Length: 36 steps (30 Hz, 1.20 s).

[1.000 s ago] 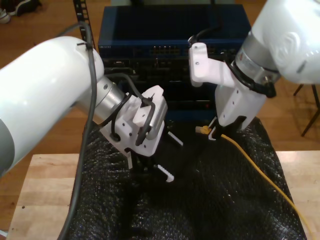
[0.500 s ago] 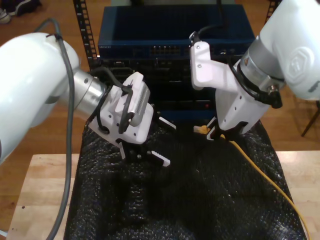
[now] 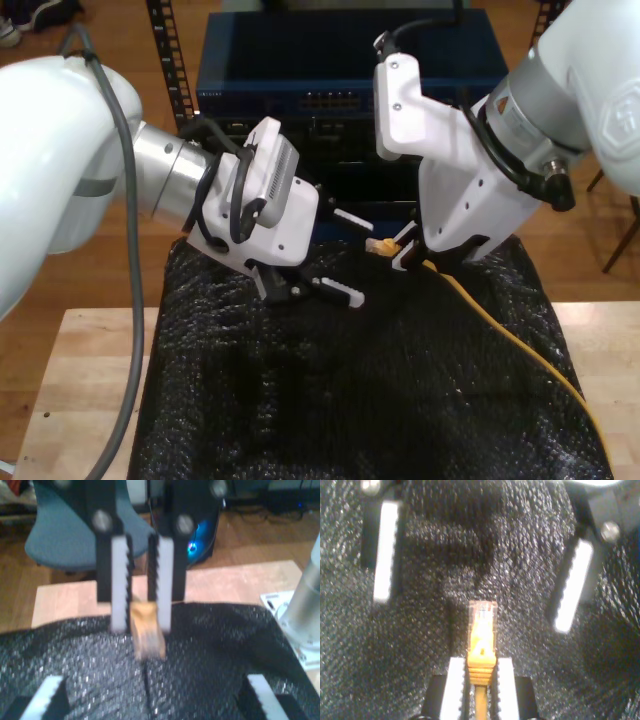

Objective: Grab the cable and plug it in

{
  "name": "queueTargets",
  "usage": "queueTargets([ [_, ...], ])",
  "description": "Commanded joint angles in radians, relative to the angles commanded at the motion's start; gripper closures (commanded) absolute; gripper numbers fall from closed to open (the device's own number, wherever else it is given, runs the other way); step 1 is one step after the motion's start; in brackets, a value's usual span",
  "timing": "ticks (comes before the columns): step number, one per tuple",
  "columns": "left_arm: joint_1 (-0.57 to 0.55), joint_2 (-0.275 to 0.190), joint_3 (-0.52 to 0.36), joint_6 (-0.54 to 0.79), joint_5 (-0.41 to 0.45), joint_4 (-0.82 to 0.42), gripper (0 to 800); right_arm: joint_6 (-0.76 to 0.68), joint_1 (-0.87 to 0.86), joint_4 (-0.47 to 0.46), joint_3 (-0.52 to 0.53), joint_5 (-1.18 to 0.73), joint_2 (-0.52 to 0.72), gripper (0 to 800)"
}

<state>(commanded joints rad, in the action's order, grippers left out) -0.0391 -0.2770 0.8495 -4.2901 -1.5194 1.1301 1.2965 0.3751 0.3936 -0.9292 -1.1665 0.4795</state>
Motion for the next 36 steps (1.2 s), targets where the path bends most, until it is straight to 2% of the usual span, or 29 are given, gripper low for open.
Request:
queueTargets([
  [7, 0.003, 0.0, 0.0, 0.008, -0.023, 0.002, 32, 0.0, 0.0, 0.008, -0.002, 0.0, 0.002, 796],
  [10, 0.006, -0.002, 0.0, 0.029, -0.023, 0.002, 94, 0.0, -0.002, 0.008, -0.002, 0.0, 0.003, 796],
  [15, 0.051, -0.002, 0.003, 0.037, -0.023, 0.005, 128, -0.002, -0.002, 0.008, -0.003, -0.002, 0.005, 796],
  [23, 0.074, -0.002, 0.029, 0.037, -0.061, 0.008, 136, -0.002, 0.0, 0.008, 0.0, -0.002, -0.002, 796],
  [36, 0.077, 0.0, 0.026, 0.037, -0.074, 0.021, 176, 0.0, 0.003, 0.032, -0.003, -0.002, -0.005, 796],
])
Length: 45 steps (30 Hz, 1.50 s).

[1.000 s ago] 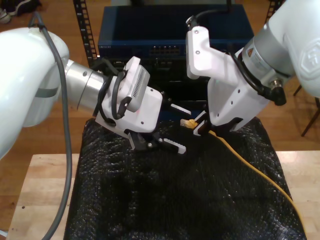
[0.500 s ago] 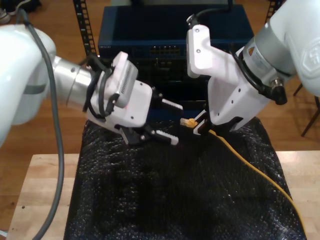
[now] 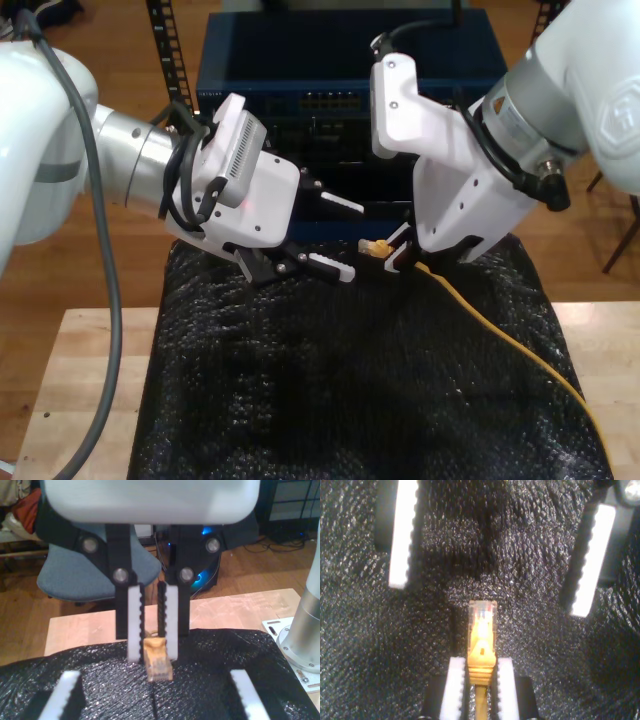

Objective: Grab the cable and plug it in

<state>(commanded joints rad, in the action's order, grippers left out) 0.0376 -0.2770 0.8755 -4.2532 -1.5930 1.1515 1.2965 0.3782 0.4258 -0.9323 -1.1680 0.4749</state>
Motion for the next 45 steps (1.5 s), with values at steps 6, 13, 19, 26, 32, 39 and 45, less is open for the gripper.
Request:
queueTargets([
  [6, 0.0, 0.0, -0.005, 0.0, 0.0, 0.0, 238, 0.0, 0.0, 0.003, 0.0, 0.0, -0.003, 796],
  [13, 0.0, 0.0, -0.009, 0.018, 0.003, 0.002, 346, 0.0, 0.0, 0.005, 0.0, 0.0, -0.005, 796],
  [19, 0.0, 0.0, -0.011, 0.023, 0.003, 0.002, 413, 0.0, 0.0, 0.005, 0.0, 0.0, -0.014, 796],
  [26, 0.0, 0.0, -0.011, 0.018, 0.003, 0.002, 497, 0.0, 0.0, 0.005, 0.0, 0.002, -0.014, 796],
  [32, 0.0, 0.0, -0.014, 0.012, 0.003, 0.003, 538, 0.0, 0.0, 0.005, 0.0, 0.002, -0.014, 796],
  [39, 0.0, 0.0, -0.014, 0.003, 0.003, 0.003, 597, 0.0, 0.0, 0.005, 0.0, 0.002, -0.014, 796],
  [45, 0.0, 0.002, -0.014, -0.006, 0.003, 0.003, 647, 0.0, 0.0, 0.005, 0.0, 0.002, -0.014, 796],
])
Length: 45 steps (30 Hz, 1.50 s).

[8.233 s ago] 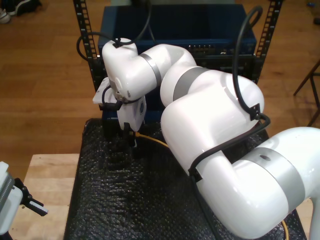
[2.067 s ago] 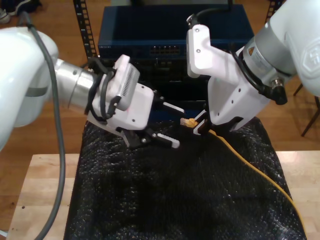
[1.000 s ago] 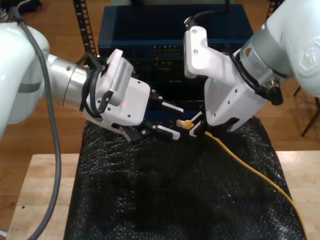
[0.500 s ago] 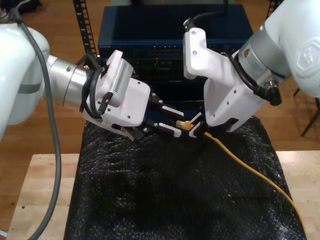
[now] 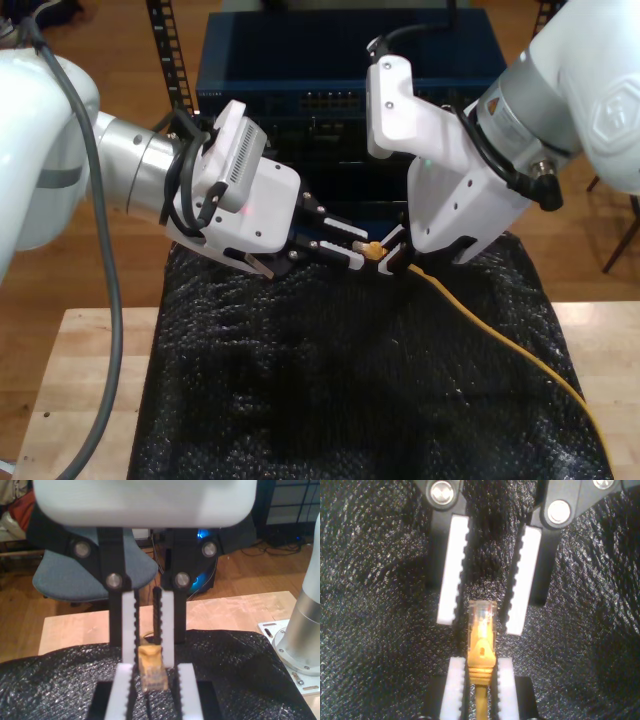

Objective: Grab the cable and plug it in

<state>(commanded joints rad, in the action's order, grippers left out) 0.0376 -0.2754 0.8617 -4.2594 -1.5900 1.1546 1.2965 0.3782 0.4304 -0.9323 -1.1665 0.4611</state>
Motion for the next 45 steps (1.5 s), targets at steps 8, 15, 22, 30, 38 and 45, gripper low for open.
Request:
queueTargets([
  [8, 0.0, 0.0, -0.014, 0.002, -0.002, 0.018, 770, 0.0, 0.0, 0.0, 0.0, 0.0, 0.0, 789],
  [15, 0.0, 0.0, -0.011, 0.002, -0.014, 0.031, 797, 0.0, 0.002, 0.002, 0.0, -0.002, 0.0, 534],
  [22, 0.0, 0.002, -0.008, -0.026, -0.021, 0.031, 798, 0.005, 0.003, 0.005, -0.018, -0.002, 0.005, 181],
  [30, 0.031, 0.046, 0.002, -0.086, -0.02, 0.041, 798, 0.072, -0.005, 0.0, -0.052, 0.003, 0.046, 3],
  [38, 0.041, 0.15, 0.043, -0.137, -0.135, 0.115, 798, 0.183, -0.006, 0.008, -0.048, 0.012, 0.086, 1],
  [45, 0.089, 0.222, 0.077, -0.218, -0.204, 0.121, 798, 0.192, -0.005, 0.032, -0.037, 0.014, 0.186, 1],
])
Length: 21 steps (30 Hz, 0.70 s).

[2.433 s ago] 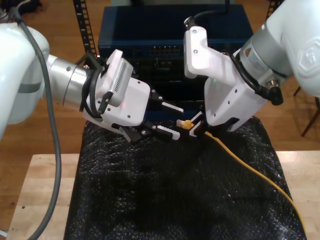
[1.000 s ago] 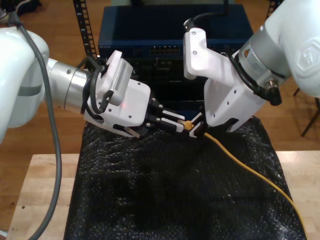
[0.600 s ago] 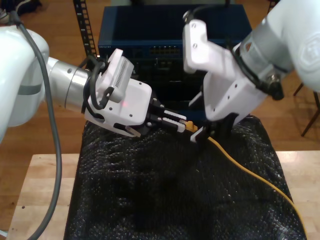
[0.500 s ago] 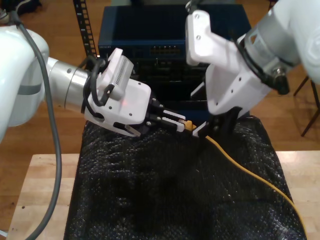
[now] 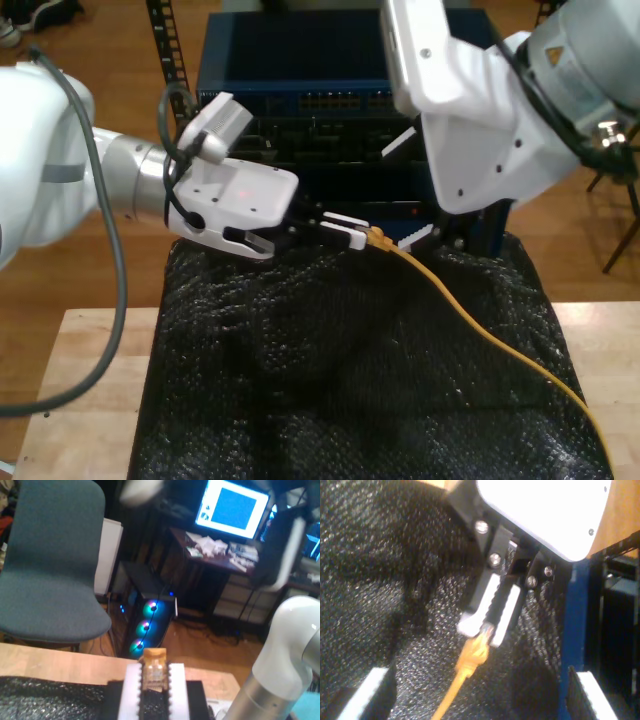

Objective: Grab the cable and plug it in

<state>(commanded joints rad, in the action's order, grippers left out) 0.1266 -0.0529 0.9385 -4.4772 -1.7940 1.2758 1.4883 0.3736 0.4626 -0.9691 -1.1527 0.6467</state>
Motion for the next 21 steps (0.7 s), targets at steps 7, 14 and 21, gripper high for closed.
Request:
queueTargets([
  [7, 0.002, 0.041, 0.02, -0.052, -0.14, 0.061, 798, 0.006, 0.012, 0.002, 0.043, 0.069, 0.089, 1],
  [14, 0.002, 0.078, 0.023, -0.092, -0.242, 0.11, 798, 0.014, 0.091, 0.0, 0.117, 0.204, 0.118, 1],
  [21, 0.006, 0.126, 0.023, -0.192, -0.354, 0.17, 797, 0.04, 0.169, -0.003, 0.172, 0.347, 0.133, 3],
])
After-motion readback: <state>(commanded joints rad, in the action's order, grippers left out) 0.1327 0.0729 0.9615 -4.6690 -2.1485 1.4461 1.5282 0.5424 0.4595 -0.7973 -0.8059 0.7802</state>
